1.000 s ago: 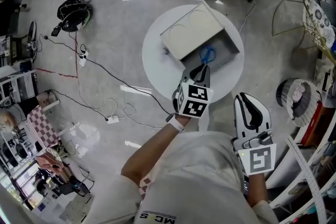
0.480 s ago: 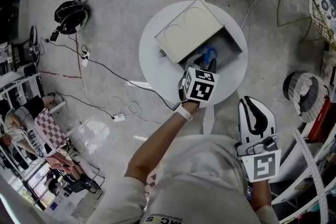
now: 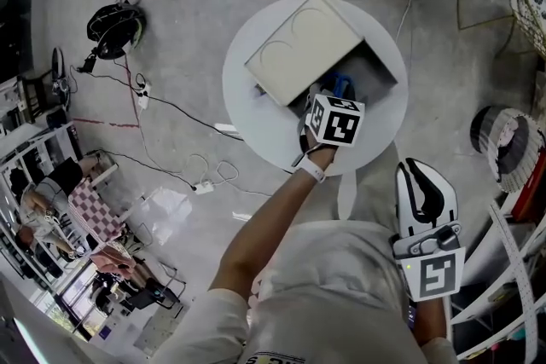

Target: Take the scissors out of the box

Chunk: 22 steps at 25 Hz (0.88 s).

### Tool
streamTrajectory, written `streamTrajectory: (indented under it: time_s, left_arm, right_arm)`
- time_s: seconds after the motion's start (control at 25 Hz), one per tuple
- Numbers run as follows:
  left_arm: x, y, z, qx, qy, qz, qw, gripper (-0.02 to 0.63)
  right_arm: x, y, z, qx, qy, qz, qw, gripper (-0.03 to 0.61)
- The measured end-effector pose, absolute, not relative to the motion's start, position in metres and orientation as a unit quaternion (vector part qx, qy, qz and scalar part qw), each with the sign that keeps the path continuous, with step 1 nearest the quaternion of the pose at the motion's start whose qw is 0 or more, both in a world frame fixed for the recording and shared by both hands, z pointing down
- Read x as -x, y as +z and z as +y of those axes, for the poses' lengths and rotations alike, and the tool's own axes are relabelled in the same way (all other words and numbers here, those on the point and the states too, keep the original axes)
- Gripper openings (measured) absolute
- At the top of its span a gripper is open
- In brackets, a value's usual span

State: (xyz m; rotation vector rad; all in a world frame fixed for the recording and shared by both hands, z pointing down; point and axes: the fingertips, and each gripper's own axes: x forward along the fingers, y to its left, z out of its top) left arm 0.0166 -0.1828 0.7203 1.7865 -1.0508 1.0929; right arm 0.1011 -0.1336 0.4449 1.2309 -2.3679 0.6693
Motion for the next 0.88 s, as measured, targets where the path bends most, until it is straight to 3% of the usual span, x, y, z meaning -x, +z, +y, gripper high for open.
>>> streamTrajectory:
  time_s: [0.36,0.88]
  left_arm:
    - [-0.009,0.735,-0.183,-0.678,0.462,-0.435,0.372,0.084]
    - [-0.012,0.725,-0.184,-0.702,0.432,-0.426,0.374,0.069]
  right_arm:
    - [-0.112,0.455,-0.130,-0.438,0.258,-0.841,0.186,0.074]
    - [-0.110,0.440,-0.124,-0.446,0.244,-0.843,0.178,0.074]
